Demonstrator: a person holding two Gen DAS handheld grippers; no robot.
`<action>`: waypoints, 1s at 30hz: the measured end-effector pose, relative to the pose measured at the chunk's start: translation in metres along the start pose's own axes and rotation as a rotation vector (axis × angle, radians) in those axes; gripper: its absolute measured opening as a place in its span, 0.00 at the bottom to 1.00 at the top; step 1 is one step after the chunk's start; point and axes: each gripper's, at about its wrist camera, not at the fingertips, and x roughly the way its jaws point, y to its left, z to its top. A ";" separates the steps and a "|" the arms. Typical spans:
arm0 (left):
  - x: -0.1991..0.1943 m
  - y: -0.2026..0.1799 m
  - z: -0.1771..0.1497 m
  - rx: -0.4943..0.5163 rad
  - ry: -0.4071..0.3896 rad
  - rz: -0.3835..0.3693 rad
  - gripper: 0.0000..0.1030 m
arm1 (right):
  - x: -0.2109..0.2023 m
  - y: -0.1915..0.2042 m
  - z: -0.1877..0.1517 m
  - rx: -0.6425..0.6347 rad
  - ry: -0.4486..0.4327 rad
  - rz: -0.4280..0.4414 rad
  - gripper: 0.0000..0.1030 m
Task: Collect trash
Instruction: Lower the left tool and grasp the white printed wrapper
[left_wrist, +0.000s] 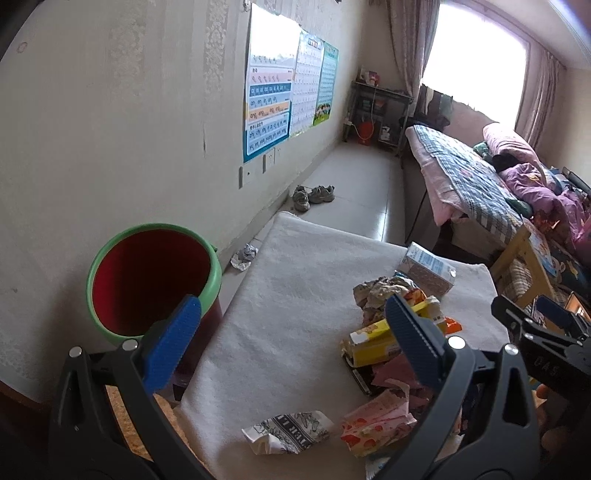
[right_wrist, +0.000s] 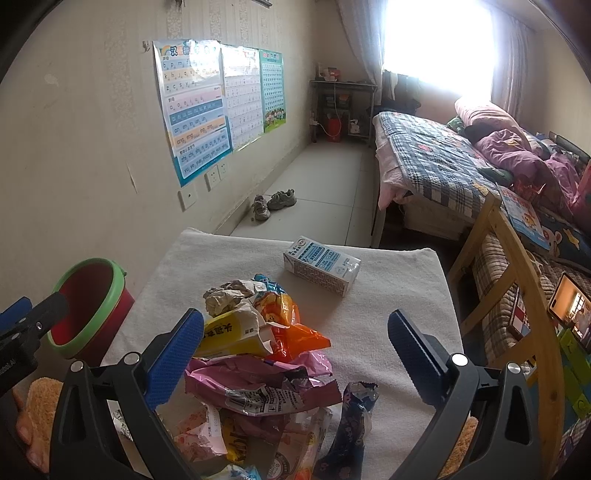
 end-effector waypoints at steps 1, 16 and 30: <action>-0.001 0.001 0.000 -0.002 -0.004 0.000 0.95 | 0.000 0.000 0.000 -0.001 0.000 0.000 0.93; 0.016 0.022 -0.047 0.046 0.263 -0.044 0.92 | 0.005 -0.007 -0.005 0.009 0.041 0.014 0.93; 0.095 -0.004 -0.107 0.211 0.590 -0.081 0.76 | 0.022 -0.028 -0.021 0.018 0.181 0.065 0.93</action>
